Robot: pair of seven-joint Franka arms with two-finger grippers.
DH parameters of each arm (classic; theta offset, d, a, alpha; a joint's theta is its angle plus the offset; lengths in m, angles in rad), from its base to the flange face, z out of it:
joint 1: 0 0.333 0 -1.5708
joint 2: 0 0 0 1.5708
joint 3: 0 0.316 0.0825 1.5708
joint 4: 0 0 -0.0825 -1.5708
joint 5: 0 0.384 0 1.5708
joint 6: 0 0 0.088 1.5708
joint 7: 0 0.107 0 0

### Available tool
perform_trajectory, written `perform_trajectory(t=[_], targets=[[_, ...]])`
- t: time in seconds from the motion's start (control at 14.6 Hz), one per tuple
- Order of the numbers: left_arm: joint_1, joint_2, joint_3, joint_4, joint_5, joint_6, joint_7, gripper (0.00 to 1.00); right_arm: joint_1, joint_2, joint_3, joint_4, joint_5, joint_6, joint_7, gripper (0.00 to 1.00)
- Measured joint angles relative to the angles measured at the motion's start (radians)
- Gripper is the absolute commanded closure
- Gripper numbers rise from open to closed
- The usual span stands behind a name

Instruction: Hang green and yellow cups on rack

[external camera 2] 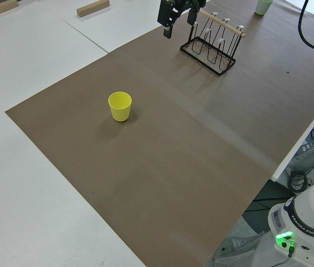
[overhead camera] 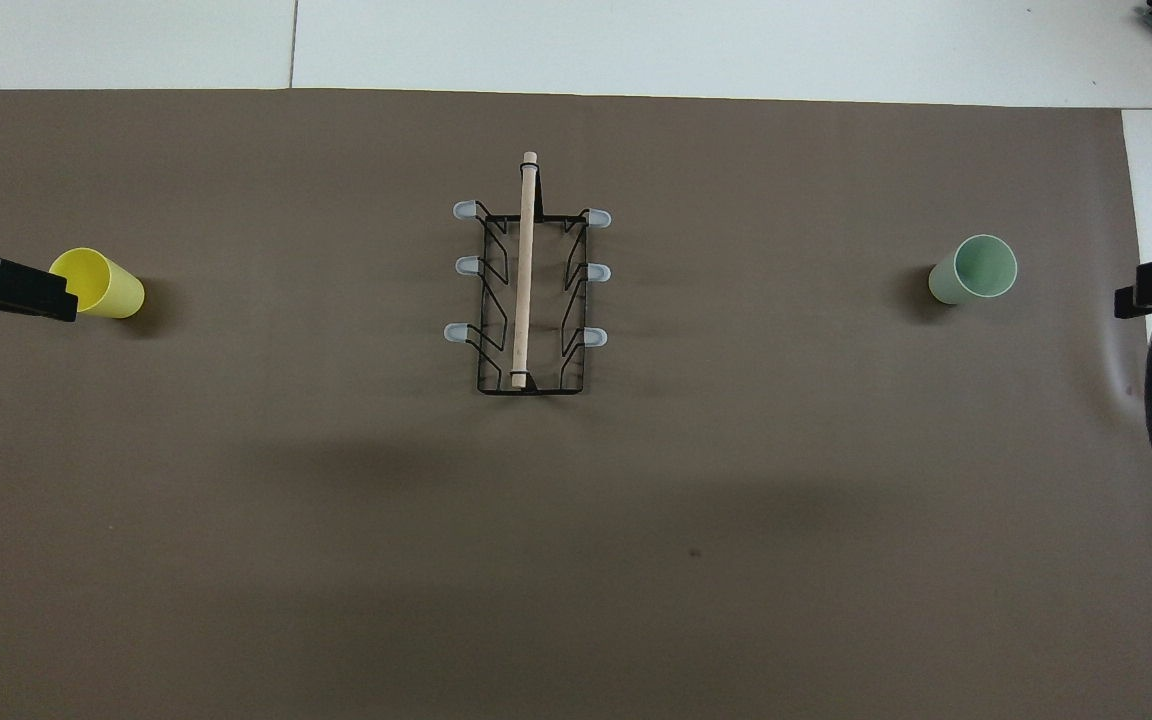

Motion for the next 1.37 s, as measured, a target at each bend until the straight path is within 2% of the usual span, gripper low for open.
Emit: perform_trajectory(t=[0.82,1.37], targets=[[0.0,-0.001,-0.002,-0.004,0.0,0.001,0.0,0.0,0.001,0.009,0.0,-0.001,-0.003,0.0,0.0,0.0],[0.0,-0.004,0.002,-0.016,-0.011,0.013,-0.035,0.0,0.054,0.125,0.005,0.009,-0.046,0.084,-0.005,0.0]])
